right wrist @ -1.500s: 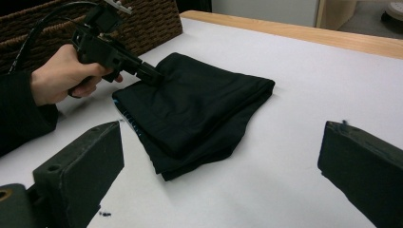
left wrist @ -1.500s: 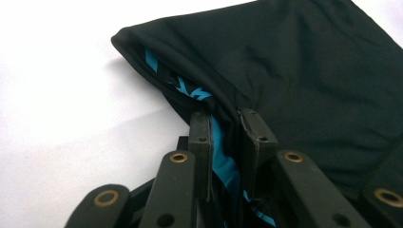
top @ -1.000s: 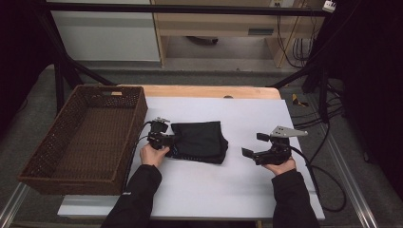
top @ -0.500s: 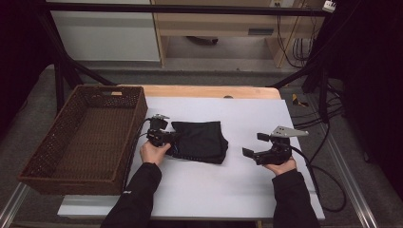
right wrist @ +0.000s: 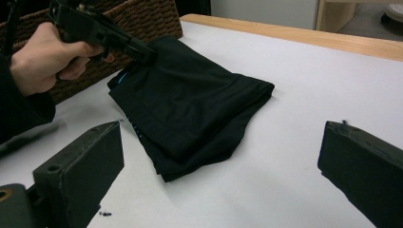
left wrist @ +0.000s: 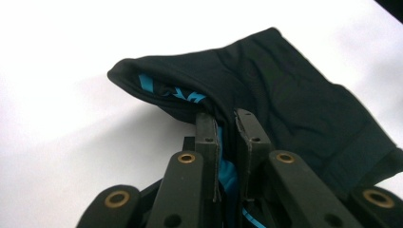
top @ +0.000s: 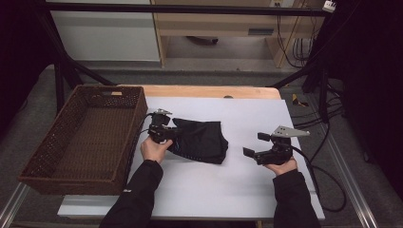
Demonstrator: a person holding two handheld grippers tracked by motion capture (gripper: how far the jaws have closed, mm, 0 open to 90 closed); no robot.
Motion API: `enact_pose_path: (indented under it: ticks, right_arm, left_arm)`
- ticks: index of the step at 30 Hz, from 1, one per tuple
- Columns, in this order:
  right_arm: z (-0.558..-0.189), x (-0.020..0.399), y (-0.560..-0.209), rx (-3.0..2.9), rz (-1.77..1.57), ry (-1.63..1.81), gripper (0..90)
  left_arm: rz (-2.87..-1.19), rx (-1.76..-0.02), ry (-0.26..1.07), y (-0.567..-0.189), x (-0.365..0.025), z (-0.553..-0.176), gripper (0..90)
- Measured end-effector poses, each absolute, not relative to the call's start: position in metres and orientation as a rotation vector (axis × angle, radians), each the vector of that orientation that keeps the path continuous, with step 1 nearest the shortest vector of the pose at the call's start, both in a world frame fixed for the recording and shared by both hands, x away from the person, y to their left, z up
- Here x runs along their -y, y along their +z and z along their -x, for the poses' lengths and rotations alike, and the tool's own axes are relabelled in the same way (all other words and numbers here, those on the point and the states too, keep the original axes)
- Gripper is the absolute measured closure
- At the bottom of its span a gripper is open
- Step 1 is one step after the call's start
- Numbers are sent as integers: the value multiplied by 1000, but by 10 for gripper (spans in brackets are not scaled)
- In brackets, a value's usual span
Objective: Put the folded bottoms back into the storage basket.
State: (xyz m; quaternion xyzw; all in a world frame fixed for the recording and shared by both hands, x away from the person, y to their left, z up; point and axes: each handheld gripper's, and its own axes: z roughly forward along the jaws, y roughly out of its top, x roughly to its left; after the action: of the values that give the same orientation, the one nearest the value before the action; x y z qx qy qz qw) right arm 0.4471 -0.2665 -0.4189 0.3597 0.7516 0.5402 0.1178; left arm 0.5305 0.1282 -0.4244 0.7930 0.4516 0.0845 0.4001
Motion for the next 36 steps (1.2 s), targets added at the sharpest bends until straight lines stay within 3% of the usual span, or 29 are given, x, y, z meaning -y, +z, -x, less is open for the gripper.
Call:
enact_pose_path:
  ticks: [36]
  right_arm:
    - [-447, 267, -419, -2197, -1055, 1575, 17]
  left_arm:
    - [-2039, -990, 295, -361, -93, -516, 818]
